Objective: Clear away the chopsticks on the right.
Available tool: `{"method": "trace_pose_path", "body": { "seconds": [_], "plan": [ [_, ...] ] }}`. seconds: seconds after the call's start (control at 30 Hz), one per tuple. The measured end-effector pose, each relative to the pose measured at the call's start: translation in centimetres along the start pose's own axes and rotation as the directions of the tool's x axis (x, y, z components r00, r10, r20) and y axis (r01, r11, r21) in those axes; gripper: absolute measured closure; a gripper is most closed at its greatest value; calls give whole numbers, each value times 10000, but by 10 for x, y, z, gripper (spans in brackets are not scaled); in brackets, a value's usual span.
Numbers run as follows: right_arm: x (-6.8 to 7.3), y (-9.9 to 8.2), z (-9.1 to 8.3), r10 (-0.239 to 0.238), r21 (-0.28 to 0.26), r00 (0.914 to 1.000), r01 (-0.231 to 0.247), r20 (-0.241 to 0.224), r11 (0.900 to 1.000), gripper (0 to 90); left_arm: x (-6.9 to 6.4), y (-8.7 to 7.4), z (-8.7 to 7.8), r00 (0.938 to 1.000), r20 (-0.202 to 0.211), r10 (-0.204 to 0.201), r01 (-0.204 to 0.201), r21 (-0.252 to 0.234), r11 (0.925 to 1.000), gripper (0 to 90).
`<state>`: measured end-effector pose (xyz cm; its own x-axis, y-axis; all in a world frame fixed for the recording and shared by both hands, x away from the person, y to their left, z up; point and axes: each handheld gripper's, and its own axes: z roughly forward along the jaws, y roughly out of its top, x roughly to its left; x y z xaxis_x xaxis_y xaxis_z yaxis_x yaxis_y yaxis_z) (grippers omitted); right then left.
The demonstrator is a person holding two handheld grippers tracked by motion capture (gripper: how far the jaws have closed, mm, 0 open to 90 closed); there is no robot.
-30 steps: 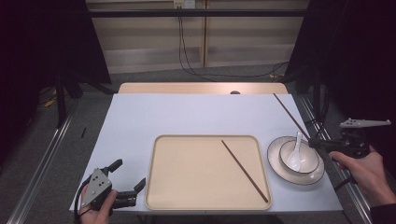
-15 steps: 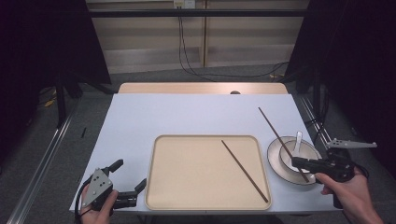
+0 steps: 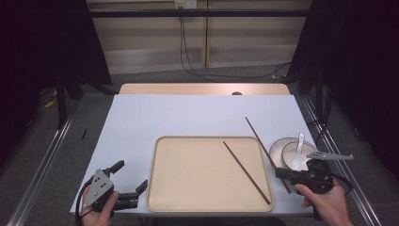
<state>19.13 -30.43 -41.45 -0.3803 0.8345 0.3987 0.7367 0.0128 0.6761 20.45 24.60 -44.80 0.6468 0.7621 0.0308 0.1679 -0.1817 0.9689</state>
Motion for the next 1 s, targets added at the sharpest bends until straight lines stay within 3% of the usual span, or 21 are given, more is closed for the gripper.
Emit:
{"method": "trace_pose_path", "body": {
  "seconds": [0.33, 0.57, 1.0],
  "plan": [
    [18, -15, 34, -56, 941, 10000, 53, 28, 9955, 851, 0, 0, 0, 10000, -9, 14, -14, 23, 10000, 15],
    [21, -19, 47, 92, 1375, 9999, -97, 45, 9904, 851, 1, -1, 0, 10000, 89, 24, -24, 65, 10000, 15],
    [23, -28, 68, -230, 2280, 9997, 207, 74, 9734, 851, 1, 0, 0, 10000, 64, 64, -65, 78, 9999, 15]
  ]
}}
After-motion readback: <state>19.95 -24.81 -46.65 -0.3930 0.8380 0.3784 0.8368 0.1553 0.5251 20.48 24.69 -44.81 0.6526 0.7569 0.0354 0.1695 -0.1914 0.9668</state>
